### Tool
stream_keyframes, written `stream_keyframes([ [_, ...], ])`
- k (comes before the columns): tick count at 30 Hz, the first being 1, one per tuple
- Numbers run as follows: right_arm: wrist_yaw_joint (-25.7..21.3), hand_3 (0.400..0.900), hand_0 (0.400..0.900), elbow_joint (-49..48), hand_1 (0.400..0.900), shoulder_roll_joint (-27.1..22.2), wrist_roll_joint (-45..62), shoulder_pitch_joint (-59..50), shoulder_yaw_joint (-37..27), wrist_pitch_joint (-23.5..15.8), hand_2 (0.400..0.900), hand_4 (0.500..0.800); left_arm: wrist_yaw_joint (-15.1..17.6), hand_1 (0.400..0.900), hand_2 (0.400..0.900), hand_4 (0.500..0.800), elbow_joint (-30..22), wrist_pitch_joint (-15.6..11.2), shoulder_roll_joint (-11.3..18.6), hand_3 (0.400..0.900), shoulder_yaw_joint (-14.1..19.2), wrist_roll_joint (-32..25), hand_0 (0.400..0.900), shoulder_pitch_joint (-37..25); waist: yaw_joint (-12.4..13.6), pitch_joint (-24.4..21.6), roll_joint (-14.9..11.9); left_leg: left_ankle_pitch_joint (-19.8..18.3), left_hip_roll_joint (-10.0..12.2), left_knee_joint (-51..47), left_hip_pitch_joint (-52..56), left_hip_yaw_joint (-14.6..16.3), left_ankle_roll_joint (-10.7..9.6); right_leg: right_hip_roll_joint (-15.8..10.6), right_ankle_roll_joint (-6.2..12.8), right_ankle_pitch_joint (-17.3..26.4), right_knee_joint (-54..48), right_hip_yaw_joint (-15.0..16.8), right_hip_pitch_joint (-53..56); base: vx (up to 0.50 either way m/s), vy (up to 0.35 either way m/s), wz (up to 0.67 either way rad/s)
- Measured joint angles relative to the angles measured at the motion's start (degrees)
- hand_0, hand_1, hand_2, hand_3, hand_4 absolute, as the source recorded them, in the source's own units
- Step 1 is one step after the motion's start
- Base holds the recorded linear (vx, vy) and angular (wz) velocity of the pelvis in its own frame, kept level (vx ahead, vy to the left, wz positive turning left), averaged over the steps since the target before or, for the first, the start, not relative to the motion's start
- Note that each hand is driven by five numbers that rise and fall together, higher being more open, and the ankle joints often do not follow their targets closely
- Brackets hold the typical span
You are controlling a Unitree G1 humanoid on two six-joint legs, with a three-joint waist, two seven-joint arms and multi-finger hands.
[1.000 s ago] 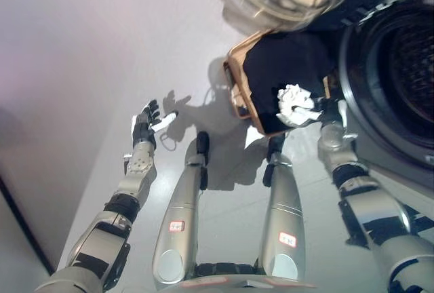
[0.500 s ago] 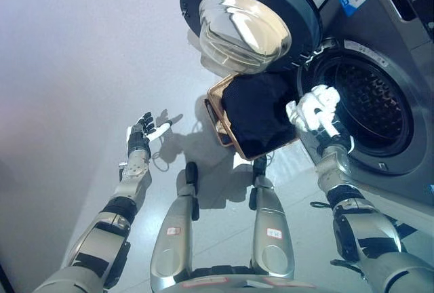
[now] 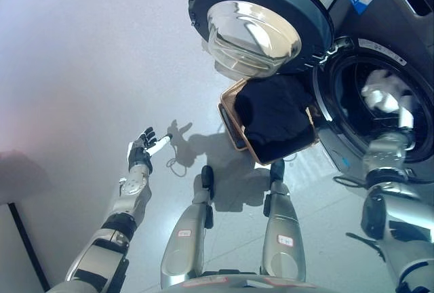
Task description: Put the clothes in the basket into the washing machine.
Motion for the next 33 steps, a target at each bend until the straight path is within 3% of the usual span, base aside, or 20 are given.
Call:
stream_keyframes([
  [3, -2.41, 0.4, 0.4, 2.99, 0.4, -1.31, 3.97, -4.4, -2.13, -0.5, 0.4, 0.5, -0.36, 0.9, 0.9, 0.8, -1.0, 0.22, -0.43, 0.9, -0.28, -0.01, 0.9, 0.6, 0.22, -0.27, 0.43, 0.1, -0.01, -0.38, -0.03, -0.15, -0.04, 0.02, 0.01, -0.01, -0.19, 0.01, -0.11, 0.04, -0.002, 0.03],
  [4, -3.03, 0.624, 0.624, 3.38, 0.624, -1.78, 4.02, -4.97, -2.08, -0.53, 0.624, 0.634, -0.52, 0.9, 0.9, 0.8, -1.66, 0.24, -0.45, 0.9, -0.29, -0.01, 0.9, 0.63, 0.38, -0.3, 0.48, 0.2, -0.03, -0.61, -0.03, -0.19, 0.02, 0.01, 0.01, -0.01, -0.3, -0.01, -0.11, 0.03, -0.011, -0.01],
  [5, -3.37, 0.9, 0.9, 3.95, 0.9, -2.41, 4.12, -5.34, -2.09, -0.52, 0.9, 0.8, -0.59, 0.9, 0.9, 0.8, -2.23, 0.24, -0.45, 0.9, -0.28, -0.01, 0.9, 0.52, 0.55, -0.33, 0.53, 0.41, -0.07, -0.96, -0.02, -0.27, 0.03, -0.02, 0.01, -0.01, -0.42, -0.08, -0.13, 0.0, 0.0, 0.0],
  [33, -1.53, 0.9, 0.9, 6.18, 0.9, -2.69, -3.87, -4.29, 3.55, 3.02, 0.9, 0.8, -0.96, 0.9, 0.9, 0.8, -3.11, 0.23, -0.48, 0.9, -0.35, 0.09, 0.9, 0.45, -0.14, -0.28, 0.41, 0.7, 0.02, -0.84, 0.58, -0.51, -0.13, 0.37, -0.01, -0.01, 0.53, 0.04, 0.23, 0.0, 0.0, 0.0],
])
